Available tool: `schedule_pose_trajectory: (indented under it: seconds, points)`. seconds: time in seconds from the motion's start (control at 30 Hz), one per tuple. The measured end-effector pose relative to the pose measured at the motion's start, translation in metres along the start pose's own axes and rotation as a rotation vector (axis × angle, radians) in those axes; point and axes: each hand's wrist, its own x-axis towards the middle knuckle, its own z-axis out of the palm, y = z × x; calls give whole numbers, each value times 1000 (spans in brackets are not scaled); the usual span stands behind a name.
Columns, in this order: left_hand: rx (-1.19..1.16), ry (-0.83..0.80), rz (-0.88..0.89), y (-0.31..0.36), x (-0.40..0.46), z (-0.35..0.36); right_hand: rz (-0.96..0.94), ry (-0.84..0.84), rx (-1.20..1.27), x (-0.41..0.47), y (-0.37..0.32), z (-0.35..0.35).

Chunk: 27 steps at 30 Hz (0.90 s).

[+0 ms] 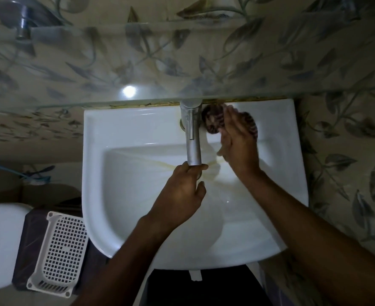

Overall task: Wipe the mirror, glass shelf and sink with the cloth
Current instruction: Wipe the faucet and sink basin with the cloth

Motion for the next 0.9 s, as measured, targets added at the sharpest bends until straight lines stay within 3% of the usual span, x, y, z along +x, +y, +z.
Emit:
schedule_pose_trajectory:
  seconds: [0.1,0.27,0.33,0.47,0.7,0.83,0.9]
  points:
    - [-4,-2,3,-2,-1,0,140,103,47,14,-11,2]
    - [-9,9,1,-6,-1,1,-100,-182,-226,-25,-9,11]
    - [-12,18,-2,-8,0,0,-81,-136,-160,-18,2,1]
    - [-42,42,-64,-8,2,0,134,3,-88,4,-7,7]
    - [-34,41,-67,-9,1,0,-89,-228,-219,-28,0,3]
    - [-45,75,-111,-14,3,-8,176,-27,17,-3,1,-9]
    - [-67,96,-119,-15,5,-14,183,41,25,0,-18,-2]
